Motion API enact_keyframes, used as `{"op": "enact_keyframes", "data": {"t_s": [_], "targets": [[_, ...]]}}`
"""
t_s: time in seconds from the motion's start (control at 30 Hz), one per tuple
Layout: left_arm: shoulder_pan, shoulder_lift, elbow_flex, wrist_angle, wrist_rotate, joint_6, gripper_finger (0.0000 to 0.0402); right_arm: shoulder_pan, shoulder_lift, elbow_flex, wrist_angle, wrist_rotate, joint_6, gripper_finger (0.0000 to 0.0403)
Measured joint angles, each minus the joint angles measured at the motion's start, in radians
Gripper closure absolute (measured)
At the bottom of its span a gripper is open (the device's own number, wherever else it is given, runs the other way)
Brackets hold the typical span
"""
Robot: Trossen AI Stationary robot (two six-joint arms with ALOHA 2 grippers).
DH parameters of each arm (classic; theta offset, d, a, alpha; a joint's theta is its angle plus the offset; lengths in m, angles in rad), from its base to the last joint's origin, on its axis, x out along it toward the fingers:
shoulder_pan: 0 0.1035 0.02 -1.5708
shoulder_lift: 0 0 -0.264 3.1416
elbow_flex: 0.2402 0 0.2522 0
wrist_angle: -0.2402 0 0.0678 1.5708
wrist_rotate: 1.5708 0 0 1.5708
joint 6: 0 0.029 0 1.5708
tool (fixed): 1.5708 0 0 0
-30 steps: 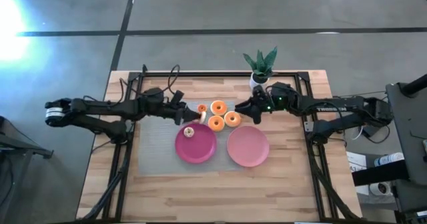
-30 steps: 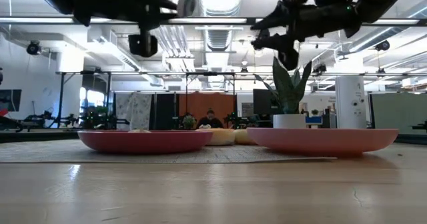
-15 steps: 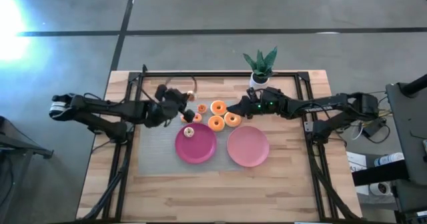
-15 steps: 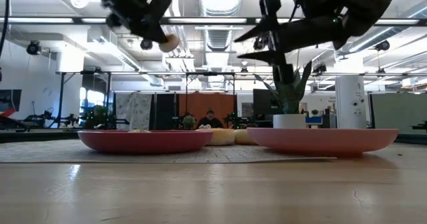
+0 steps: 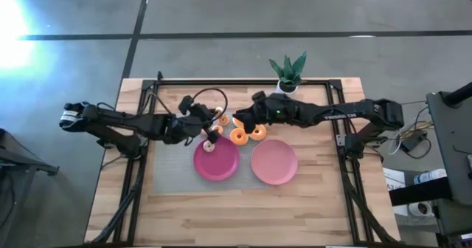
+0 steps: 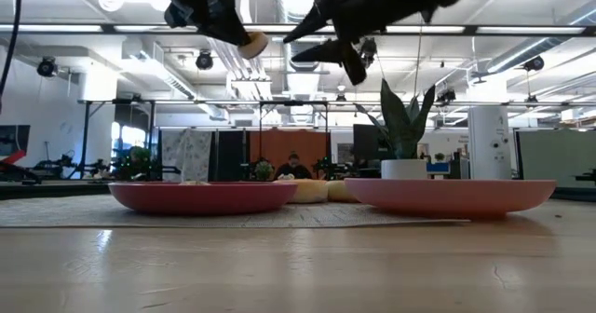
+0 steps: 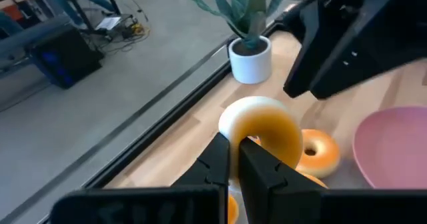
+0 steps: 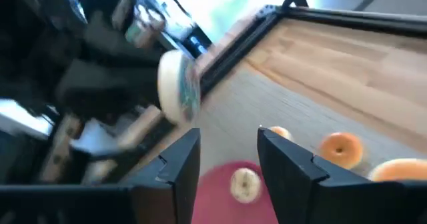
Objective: Pick & Place donuts
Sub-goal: Put the small blue donut on the dark pink plate
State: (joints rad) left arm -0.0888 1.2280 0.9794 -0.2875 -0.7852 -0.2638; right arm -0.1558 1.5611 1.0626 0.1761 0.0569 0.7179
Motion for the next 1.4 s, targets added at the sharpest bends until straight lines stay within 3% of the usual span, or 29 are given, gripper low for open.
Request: {"op": "enact_keyframes", "data": {"t_s": [0.43,0.63,1.07,1.23,1.4], "targets": [[0.008,0.000,-0.002,0.071,0.021,0.058,0.0401,0.003,0.047,0.114,-0.054,-0.042,-0.033,0.0175],[0.017,0.006,-0.002,0.096,0.054,0.058,0.0401,0.003,0.077,0.136,-0.044,-0.053,-0.037,0.0164],[0.023,0.027,-0.004,0.114,0.091,0.055,0.0401,0.000,0.081,0.141,-0.045,-0.061,-0.048,0.0227],[0.024,0.048,-0.004,0.129,0.091,0.052,0.0397,-0.002,0.080,0.140,-0.054,-0.065,-0.048,0.0273],[0.024,0.044,-0.004,0.135,0.083,0.049,0.0356,-0.002,0.079,0.140,-0.093,-0.065,-0.046,0.0339]]}}
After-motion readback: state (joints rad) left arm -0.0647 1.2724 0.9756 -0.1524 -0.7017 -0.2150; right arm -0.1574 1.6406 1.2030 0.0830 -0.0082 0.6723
